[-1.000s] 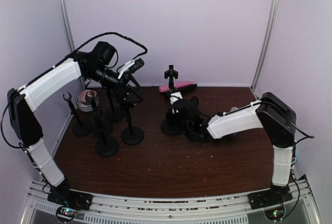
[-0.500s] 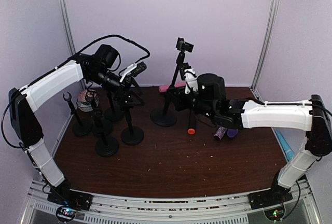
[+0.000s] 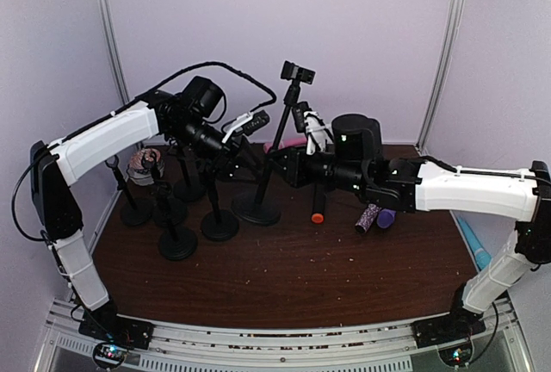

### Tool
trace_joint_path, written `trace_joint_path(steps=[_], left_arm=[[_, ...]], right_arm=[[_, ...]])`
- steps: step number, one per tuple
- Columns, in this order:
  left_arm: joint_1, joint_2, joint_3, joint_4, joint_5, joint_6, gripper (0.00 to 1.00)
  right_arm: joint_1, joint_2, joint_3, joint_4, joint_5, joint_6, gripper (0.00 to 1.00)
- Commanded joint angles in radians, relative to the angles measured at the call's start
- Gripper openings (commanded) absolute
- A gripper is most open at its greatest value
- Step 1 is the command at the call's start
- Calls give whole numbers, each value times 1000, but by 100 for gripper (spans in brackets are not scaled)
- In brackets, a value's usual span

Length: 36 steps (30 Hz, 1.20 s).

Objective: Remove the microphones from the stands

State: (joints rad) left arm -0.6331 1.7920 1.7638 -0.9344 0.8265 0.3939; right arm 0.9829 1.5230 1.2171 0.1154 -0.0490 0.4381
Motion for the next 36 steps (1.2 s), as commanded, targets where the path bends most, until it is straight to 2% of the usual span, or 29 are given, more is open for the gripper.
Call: trace_joint_path(steps=[1,4,10,15,21,22,23,24,26,27,30,32,34,36], left_arm=[[-8,5,9,28,69,-20,60],[-10,0,-8,28,110,-28,55],[-19,-11,-27,28,148,-28,31],[-19,-20,-55,28,157,-22,36],[-19,-28,-70,28,164,-17,35],[-20,-28,-71,29,164,-17,30],[-19,-29,-72,35,163,-19,19],[-19,-29,-70,39,161,-21,2],[-19,-30,-58,40,159,-28,0],[-19,-32,-52,40,156,-30,0],[-19,-34,-28,46,133,-44,0],[-17,-38,-17,65,105,-67,0],[-14,-43,-15,96,82,-97,0],[-15,-49,-12,119,71,-113,0]], right_arm=[[11,-46,56,78,-28,28,0],[10,-49,51,103,-43,41,0],[11,-57,43,145,-49,53,0],[11,-69,44,144,-46,47,0],[13,-77,38,140,-40,41,0],[12,-78,38,138,-41,42,0],[11,-78,39,138,-42,41,0],[11,-76,40,137,-43,41,0],[12,-74,42,134,-39,49,0],[12,-73,42,133,-32,58,3],[11,-71,55,108,1,108,37],[11,-63,77,50,27,141,52],[11,-55,93,4,45,177,59],[13,-47,99,-25,61,206,60]])
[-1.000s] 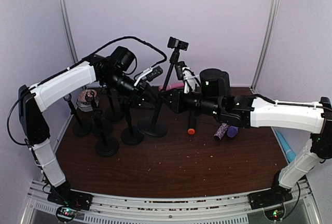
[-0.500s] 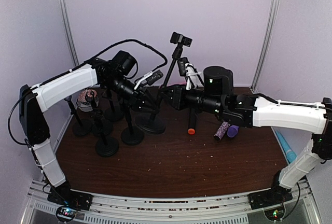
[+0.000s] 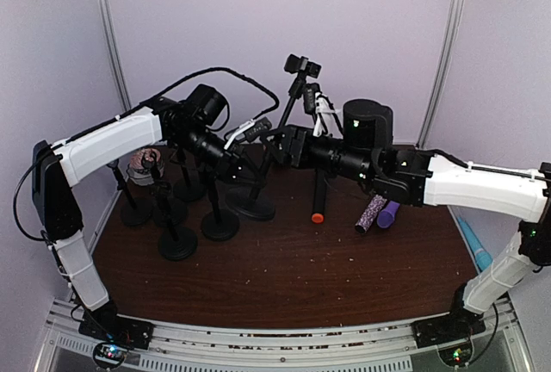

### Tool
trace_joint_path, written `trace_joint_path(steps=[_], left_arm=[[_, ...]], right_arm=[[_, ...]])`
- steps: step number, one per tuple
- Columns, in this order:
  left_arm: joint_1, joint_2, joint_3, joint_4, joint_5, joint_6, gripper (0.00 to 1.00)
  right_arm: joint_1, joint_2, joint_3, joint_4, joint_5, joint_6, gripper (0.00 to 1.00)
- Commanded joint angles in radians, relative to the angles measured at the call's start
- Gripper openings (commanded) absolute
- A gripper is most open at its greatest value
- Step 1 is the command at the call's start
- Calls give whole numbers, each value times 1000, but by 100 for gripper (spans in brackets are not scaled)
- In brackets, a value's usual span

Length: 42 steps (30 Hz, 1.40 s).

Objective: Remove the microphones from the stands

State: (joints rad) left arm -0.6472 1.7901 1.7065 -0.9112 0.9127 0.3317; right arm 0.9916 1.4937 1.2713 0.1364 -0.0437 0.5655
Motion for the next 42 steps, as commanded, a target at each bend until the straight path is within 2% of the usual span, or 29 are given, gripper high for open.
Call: trace_joint_path(steps=[1,14,22,28,29,32,33,36,42], left_arm=[[-1,-49,48,99,-17,-52,0],[0,-49,65,104,-28,-64,0],[0,-55,63,104,-23,-65,0],[1,-57,76,104,-28,-63,0],[1,-57,78,104,-28,-64,0],[1,-60,85,104,-15,-68,0],[1,-60,86,104,-6,-69,0],[1,-69,93,98,47,-73,0],[1,-74,109,48,224,-75,0]], right_arm=[[5,-15,46,-55,64,86,59],[20,79,144,-175,103,112,44],[22,122,197,-201,151,123,26],[24,144,224,-227,132,133,30],[24,141,216,-220,131,135,27],[24,125,195,-193,115,125,7],[23,116,185,-166,94,111,1],[16,84,166,-95,-4,38,0],[-24,40,133,28,-429,-50,0]])
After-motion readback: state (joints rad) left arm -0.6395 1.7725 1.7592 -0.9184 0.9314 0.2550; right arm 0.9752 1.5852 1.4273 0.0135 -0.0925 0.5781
